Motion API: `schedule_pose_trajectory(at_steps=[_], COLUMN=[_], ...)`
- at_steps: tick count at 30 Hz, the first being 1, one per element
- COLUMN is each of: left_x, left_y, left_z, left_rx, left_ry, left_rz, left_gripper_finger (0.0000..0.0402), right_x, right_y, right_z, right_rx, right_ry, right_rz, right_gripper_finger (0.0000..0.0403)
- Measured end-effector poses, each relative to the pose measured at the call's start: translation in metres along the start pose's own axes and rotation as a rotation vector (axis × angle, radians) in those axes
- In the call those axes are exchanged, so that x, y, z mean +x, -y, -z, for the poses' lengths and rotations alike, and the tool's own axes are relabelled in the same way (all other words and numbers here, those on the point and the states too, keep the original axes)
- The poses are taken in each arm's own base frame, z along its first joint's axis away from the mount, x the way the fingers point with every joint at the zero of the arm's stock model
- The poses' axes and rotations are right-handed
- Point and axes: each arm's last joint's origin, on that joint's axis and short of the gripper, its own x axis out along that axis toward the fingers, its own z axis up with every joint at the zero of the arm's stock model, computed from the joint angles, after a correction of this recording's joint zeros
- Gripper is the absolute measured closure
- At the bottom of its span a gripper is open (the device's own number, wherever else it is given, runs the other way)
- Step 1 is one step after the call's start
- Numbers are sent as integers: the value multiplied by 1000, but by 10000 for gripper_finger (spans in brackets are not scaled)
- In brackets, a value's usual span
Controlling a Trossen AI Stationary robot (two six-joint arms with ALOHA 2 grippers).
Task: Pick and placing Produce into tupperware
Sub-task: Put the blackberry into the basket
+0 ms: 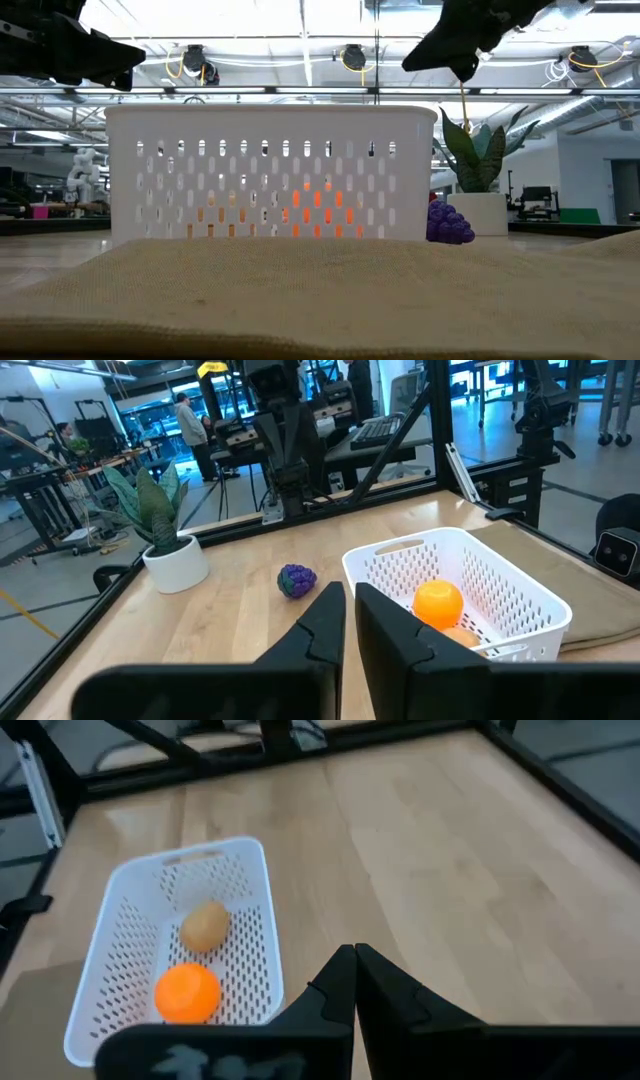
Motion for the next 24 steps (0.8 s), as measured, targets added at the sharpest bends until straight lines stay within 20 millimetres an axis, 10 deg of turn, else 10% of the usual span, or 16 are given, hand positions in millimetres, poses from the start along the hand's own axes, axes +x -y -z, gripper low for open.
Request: schedule_pose_trajectory(at_steps=[13,24], left_x=[0,0], left_y=[0,0], left_z=[0,0], left_rx=[0,3], left_ry=[0,-3], left_rz=[0,-1], left_gripper_finger=[371,371], right_x=[13,20], right_y=[20,41], right_z=[13,17], right_rx=[147,271], right_ry=[-227,-360], right_rz=[127,71], right_gripper_finger=[385,201])
